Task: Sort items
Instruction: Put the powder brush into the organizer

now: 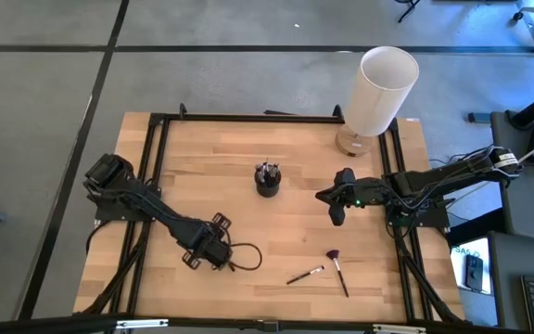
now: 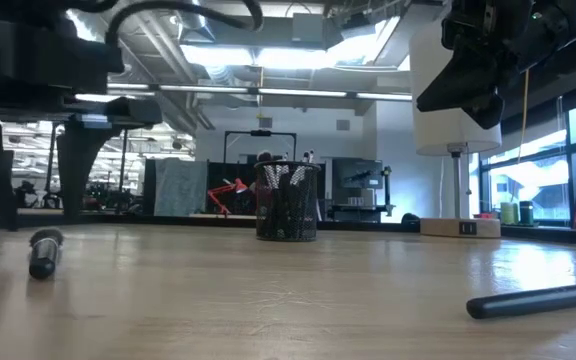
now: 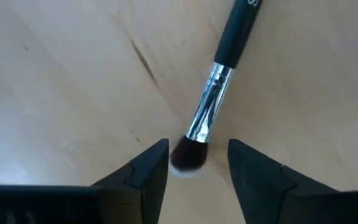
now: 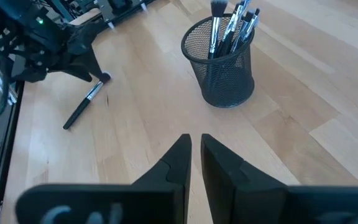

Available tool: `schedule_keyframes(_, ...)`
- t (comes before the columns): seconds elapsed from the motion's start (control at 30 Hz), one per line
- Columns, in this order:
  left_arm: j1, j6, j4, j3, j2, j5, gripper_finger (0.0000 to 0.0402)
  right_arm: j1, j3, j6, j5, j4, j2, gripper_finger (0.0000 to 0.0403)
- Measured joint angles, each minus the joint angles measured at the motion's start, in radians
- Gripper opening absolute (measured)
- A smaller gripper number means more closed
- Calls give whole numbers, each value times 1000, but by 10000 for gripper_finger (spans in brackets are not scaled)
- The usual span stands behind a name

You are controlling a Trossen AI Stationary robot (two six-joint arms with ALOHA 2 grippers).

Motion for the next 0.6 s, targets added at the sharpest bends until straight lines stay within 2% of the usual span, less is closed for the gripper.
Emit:
schedule_keyframes(0.17, 4, 17, -10, 0, 25, -37, 132, 0, 0, 0, 0, 0, 0, 37)
schedule_keyframes(0.47, 4, 97, -34, 5, 101, -25, 86, 0, 0, 0, 0, 0, 0, 37)
schedule_keyframes(0.6, 9, 127, -36, 10, 90, -13, 48, 0, 0, -3, 0, 0, 0, 37)
